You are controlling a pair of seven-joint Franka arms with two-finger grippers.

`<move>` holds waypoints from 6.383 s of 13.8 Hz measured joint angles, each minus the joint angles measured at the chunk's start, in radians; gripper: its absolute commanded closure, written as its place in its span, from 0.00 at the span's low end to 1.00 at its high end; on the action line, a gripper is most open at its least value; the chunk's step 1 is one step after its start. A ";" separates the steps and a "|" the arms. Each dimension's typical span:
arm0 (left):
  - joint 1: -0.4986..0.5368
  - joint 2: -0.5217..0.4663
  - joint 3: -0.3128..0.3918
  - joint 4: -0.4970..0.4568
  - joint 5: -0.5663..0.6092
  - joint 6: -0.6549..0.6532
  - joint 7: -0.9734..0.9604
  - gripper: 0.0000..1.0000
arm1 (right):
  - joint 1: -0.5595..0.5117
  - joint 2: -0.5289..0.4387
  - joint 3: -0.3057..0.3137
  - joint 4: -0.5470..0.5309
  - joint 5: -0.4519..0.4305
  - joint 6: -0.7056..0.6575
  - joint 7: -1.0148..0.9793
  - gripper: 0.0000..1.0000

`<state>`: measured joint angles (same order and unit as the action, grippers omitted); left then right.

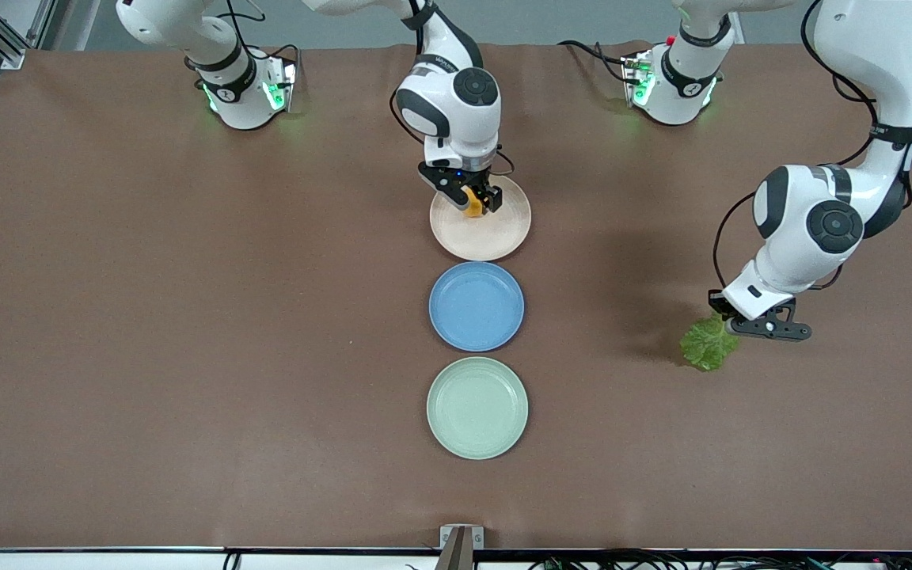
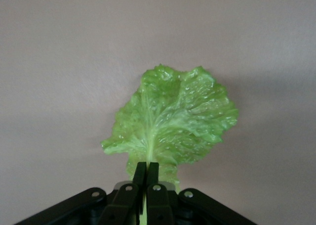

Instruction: Pick lemon and lettuce from plates

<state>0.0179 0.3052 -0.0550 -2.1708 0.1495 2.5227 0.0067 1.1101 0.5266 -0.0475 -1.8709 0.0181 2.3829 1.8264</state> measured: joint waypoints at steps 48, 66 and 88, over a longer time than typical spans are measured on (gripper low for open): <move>0.038 -0.195 -0.055 0.749 -0.153 -1.008 -0.006 0.00 | -0.964 -0.166 -0.001 -0.288 0.021 0.008 -1.838 0.00; -0.006 -0.421 -0.038 0.519 -0.161 -1.027 -0.012 0.00 | -1.103 -0.239 -0.008 0.496 -0.061 -0.884 -1.867 0.00; 0.000 -0.420 -0.028 0.514 -0.161 -1.019 -0.028 0.00 | -1.111 -0.546 -0.035 0.259 -0.056 -0.906 -1.895 0.00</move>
<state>0.0176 -0.1149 -0.0831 -1.6569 -0.0110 1.5039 -0.0214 -0.0004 -0.0190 -0.0821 -1.6119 -0.0376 1.4773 -0.0687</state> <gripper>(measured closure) 0.000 0.000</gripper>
